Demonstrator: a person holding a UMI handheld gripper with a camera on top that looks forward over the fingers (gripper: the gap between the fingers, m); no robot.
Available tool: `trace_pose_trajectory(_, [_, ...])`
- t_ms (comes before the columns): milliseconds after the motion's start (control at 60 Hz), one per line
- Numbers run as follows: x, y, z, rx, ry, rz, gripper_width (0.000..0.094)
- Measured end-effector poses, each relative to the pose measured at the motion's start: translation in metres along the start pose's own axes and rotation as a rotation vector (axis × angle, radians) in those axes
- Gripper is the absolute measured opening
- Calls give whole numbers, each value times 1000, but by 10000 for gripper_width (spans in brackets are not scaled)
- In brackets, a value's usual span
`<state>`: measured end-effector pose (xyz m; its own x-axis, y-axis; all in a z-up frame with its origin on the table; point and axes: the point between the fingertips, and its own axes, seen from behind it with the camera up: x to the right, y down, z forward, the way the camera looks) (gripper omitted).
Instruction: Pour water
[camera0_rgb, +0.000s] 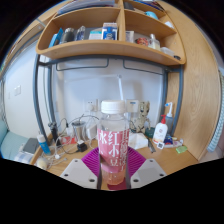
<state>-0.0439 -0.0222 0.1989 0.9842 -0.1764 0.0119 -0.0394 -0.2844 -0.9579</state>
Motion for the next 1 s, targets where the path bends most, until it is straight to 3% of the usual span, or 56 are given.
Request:
trace_pose_trajectory(183, [24, 46, 32, -14, 36, -23, 330])
trace_pose_trajectory(400, [20, 84, 59, 20, -15, 50, 344])
trace_pose_trajectory(483, [21, 108, 63, -19, -16, 40, 362])
trace_pose_trajectory(667, [21, 107, 57, 45, -34, 22, 409])
trace_pose_trajectory(783, [22, 107, 58, 38, -30, 53, 434])
trace_pose_trajectory(850, [24, 112, 59, 16, -27, 90, 554])
trace_pose_trajectory(933, [28, 124, 57, -28, -7, 92, 865])
trace_pose_trajectory(1000, [29, 129, 52, -42, 3, 77, 838])
